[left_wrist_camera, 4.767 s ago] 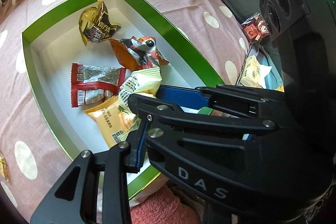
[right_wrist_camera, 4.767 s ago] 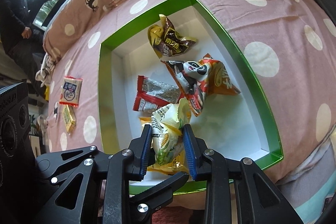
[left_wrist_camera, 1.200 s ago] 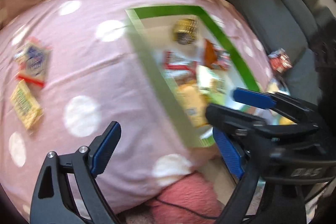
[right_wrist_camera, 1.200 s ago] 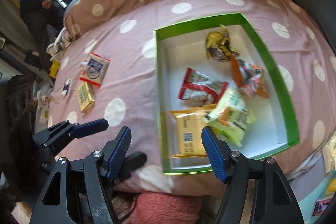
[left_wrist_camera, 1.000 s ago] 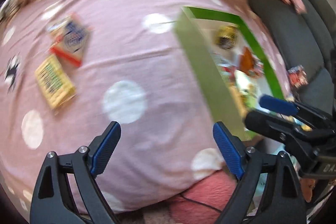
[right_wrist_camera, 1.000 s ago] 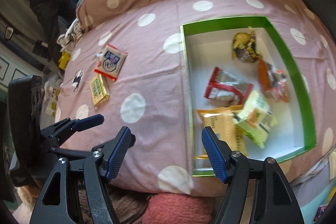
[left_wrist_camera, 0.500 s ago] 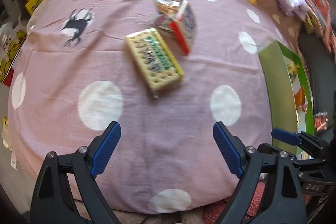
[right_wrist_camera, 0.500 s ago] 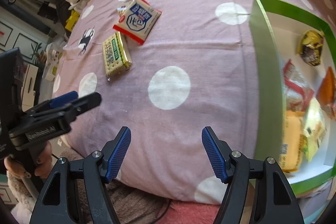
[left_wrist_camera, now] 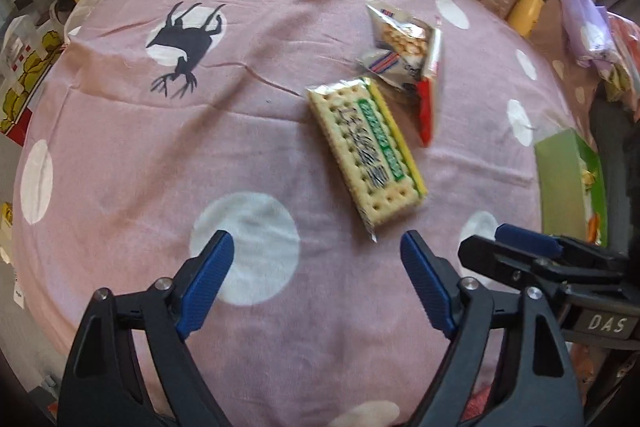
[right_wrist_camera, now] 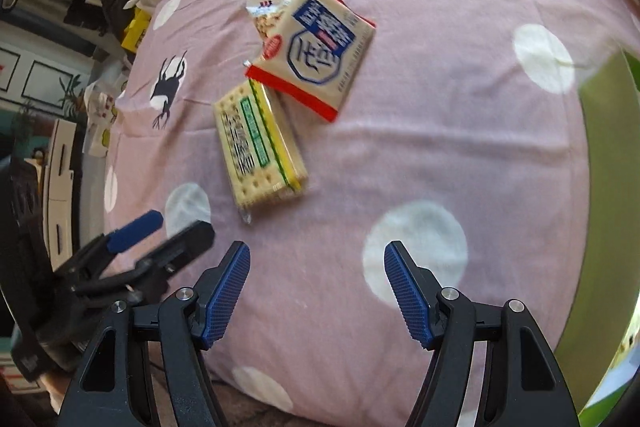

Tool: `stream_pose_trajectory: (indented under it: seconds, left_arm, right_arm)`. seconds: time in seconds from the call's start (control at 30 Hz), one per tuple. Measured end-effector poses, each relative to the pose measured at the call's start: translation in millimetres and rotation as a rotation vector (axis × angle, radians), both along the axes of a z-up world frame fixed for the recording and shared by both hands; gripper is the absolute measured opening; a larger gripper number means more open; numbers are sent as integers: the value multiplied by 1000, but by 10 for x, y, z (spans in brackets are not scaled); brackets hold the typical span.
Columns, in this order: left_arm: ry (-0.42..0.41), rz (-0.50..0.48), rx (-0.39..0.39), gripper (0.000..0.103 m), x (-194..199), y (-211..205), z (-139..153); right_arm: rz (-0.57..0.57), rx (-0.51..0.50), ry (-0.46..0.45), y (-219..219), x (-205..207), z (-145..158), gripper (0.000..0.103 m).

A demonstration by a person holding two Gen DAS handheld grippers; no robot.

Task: Organize snacks
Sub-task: 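Close the right gripper on the soda cracker packet and lift it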

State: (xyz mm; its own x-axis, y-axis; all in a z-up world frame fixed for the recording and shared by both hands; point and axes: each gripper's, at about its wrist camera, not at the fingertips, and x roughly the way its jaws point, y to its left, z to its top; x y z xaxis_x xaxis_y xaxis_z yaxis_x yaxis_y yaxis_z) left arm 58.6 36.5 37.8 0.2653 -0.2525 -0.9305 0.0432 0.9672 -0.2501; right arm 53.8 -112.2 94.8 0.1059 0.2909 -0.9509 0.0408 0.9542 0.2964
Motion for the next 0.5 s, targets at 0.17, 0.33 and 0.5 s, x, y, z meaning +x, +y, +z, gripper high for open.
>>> stream_pose_trajectory:
  seconds: [0.17, 0.33, 0.5]
  left_arm:
    - [51, -18, -53, 68, 180, -16, -141]
    - [88, -44, -101, 49, 297, -109, -244]
    - [80, -73, -188, 32, 362, -177, -260]
  right_arm:
    - [10, 0, 26, 80, 357, -43, 69]
    - [43, -7, 52, 244, 581, -108, 54]
    - [73, 8, 100, 399, 694, -294, 44]
